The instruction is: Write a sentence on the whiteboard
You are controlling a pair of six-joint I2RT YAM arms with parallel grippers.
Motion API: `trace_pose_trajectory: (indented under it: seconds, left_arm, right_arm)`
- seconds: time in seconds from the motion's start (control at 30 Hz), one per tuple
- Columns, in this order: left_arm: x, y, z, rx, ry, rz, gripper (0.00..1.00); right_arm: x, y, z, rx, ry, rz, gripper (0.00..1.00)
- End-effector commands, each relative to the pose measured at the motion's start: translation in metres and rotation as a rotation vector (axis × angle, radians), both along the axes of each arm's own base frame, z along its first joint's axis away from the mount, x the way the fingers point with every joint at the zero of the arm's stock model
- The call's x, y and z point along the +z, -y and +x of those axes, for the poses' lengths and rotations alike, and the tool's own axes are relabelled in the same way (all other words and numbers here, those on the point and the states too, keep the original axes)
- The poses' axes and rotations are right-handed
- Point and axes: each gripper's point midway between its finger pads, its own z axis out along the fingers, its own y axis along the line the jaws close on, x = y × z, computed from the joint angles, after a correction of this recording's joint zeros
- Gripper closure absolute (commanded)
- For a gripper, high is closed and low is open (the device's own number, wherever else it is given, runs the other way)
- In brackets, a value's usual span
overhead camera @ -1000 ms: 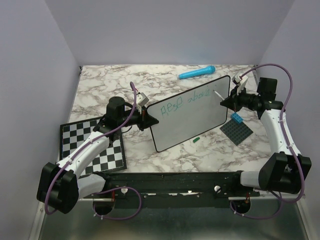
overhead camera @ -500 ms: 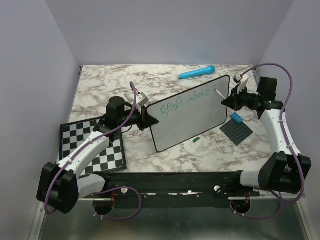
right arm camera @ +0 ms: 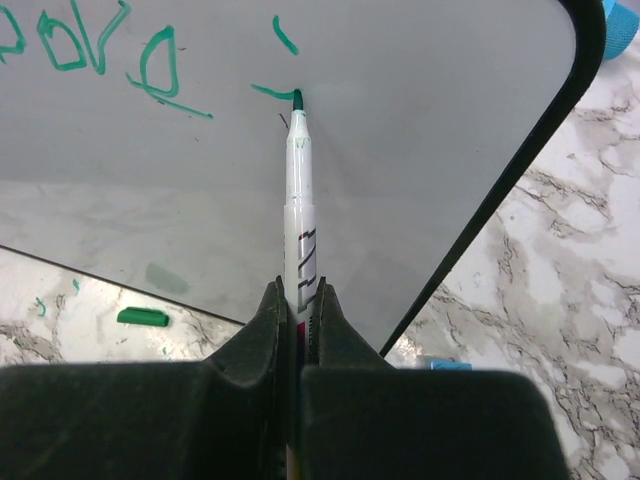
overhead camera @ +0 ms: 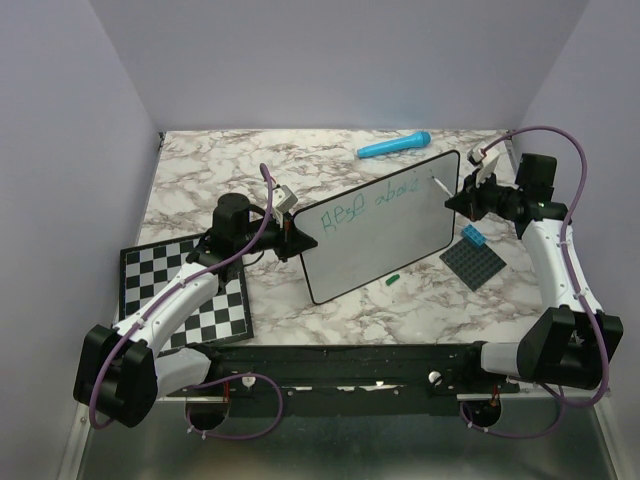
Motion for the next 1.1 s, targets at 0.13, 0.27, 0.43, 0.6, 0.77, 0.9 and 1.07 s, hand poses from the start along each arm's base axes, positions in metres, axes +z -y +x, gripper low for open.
trace_pose_trajectory:
  seconds: [0.13,0.27,0.43,0.6,0.77,0.9,1.07]
  left_arm:
    - [-0.051,-0.018,-0.004,0.036,-0.067,0.168,1.00]
    - [-0.051,-0.018,-0.004,0.035,-0.067,0.167,1.00]
    - [-0.052,-0.018,-0.004,0.036,-0.070,0.169,1.00]
    - [-0.053,-0.018,-0.004,0.035,-0.070,0.169,1.00]
    - [-0.053,-0.018,-0.004,0.036,-0.070,0.169,1.00]
    - [-0.053,-0.018,-0.004,0.036,-0.071,0.170,1.00]
    - [-0.052,-0.018,-0.004,0.036,-0.069,0.169,1.00]
  right_arm:
    - [-0.014,-0.003,-0.009,0.059,-0.045,-0.021,1.00]
    - [-0.018,-0.001,-0.010,0.056,-0.055,-0.032,0.99]
    - [-0.008,0.008,-0.001,-0.003,-0.027,-0.060,1.00]
    - [0.015,0.016,0.007,-0.062,0.030,-0.041,1.00]
    - [0.028,0.009,0.002,-0.025,0.069,-0.016,0.99]
    - [0.026,0.007,0.004,-0.012,0.065,-0.002,0.99]
    - [0.021,0.008,0.009,-0.014,0.042,0.000,0.99]
